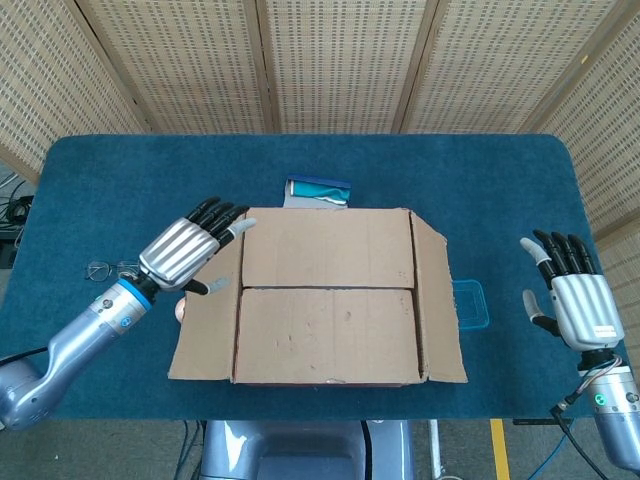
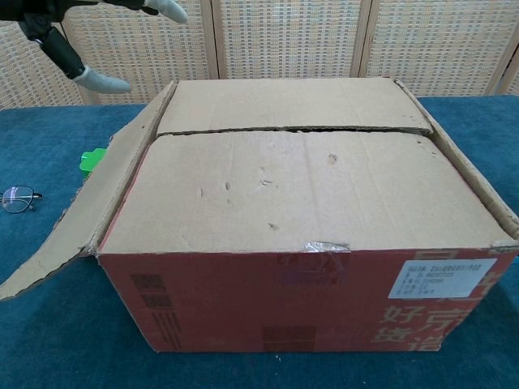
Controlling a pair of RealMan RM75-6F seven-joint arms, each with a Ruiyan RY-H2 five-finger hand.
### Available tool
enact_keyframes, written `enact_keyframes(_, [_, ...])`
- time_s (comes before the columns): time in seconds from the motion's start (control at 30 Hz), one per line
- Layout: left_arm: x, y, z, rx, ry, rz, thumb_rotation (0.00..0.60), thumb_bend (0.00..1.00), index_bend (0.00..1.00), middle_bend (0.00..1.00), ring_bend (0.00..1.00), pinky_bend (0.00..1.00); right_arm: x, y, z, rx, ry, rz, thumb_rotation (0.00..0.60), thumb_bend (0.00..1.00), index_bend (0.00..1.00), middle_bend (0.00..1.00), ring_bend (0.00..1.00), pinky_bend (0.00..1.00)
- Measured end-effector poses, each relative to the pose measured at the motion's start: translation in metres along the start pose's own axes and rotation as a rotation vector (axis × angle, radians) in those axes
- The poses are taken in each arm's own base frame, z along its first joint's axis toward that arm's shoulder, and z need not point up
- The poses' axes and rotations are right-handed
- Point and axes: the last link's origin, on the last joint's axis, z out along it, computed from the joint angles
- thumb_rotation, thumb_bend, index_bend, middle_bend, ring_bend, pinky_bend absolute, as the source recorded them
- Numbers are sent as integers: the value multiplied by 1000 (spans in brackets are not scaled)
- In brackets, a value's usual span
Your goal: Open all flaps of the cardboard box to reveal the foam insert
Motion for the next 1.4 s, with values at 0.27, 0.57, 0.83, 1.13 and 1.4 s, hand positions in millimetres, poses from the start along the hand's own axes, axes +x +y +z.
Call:
enact_keyframes(0.27, [-11, 20, 19, -16, -9, -25, 493, 294, 0, 0, 0, 0, 0, 4, 0, -9, 0, 1, 600, 503, 112, 73, 0, 40])
enact_keyframes(0.57, [-24, 35, 34, 8, -16, -50, 494, 270, 0, 0, 0, 0, 0, 8, -1, -18, -2, 7, 600, 504, 112, 73, 0, 40])
enact_keyframes(0.83, [-31, 45, 43, 18, -21, -61, 494, 251, 0, 0, 0, 0, -1, 12, -2, -24, -4, 10, 600, 505, 112, 73, 0, 40])
enact_keyframes(1.13, [-40, 53, 50, 26, -21, -35, 495, 250, 0, 0, 0, 0, 1, 18, -4, -38, 1, 14, 600, 504, 112, 73, 0, 40])
enact_keyframes(1.4, [-41, 55, 55, 43, -2, -34, 495, 250, 0, 0, 0, 0, 1, 21, -6, -46, 3, 15, 600, 502, 112, 73, 0, 40])
